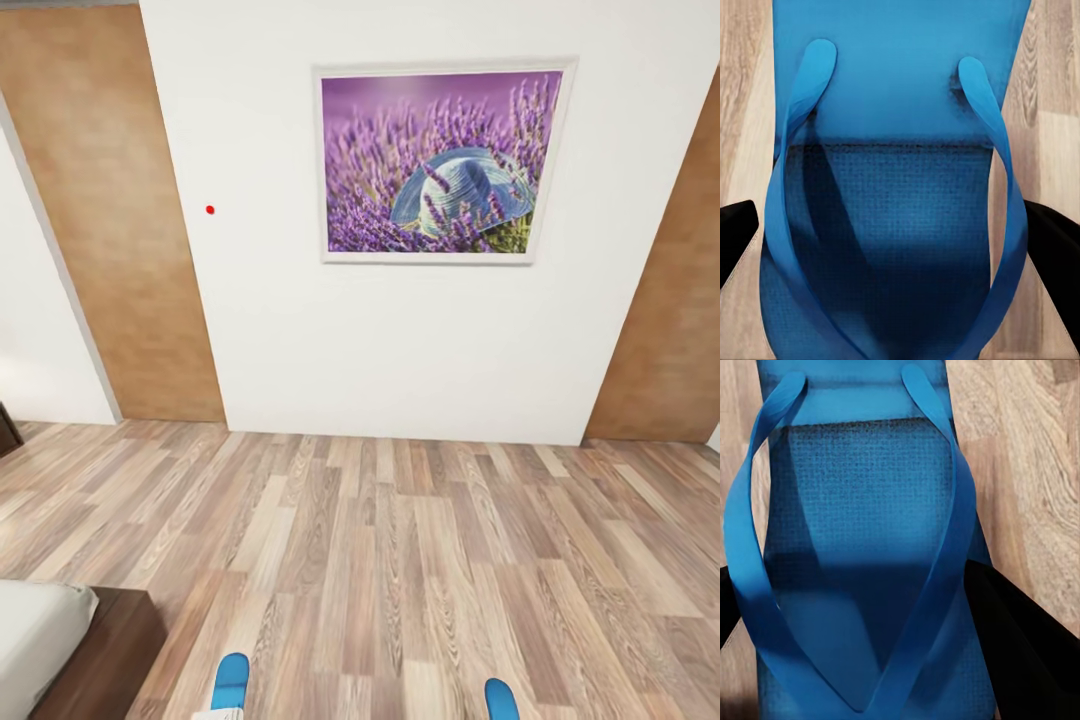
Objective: In the bedroom, move the book from the bed onto either nightstand, and place the two sandals side by side next to the bed.
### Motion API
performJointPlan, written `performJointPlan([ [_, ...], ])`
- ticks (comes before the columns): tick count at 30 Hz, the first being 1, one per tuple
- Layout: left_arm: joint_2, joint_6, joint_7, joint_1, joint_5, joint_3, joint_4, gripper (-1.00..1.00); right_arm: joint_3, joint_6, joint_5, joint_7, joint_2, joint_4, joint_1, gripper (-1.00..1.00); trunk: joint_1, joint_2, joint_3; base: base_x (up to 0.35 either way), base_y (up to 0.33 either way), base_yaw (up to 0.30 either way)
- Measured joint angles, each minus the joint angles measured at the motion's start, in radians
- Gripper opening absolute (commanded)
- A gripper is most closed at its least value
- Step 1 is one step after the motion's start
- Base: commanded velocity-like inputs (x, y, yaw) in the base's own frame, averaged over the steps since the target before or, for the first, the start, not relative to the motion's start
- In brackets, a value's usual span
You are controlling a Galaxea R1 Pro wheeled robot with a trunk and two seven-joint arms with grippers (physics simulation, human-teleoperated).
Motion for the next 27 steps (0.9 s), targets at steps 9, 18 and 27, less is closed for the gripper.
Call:
performJointPlan([
  [9,0.000,0.000,0.000,0.000,0.000,0.000,0.000,-1.00,0.000,0.000,0.000,0.001,-0.001,0.000,0.000,-1.00,0.000,0.000,0.000,0.320,0.000,0.077],
  [18,0.000,0.000,0.000,0.000,0.000,0.000,0.000,-1.00,0.000,0.000,0.000,0.000,-0.001,0.000,0.000,-1.00,0.000,0.000,0.000,0.320,0.000,0.005],
  [27,0.000,0.000,0.000,0.000,0.000,0.000,0.000,-1.00,0.000,0.000,0.000,0.000,-0.001,0.000,0.000,-1.00,0.000,0.000,0.000,0.320,0.000,0.000],
])
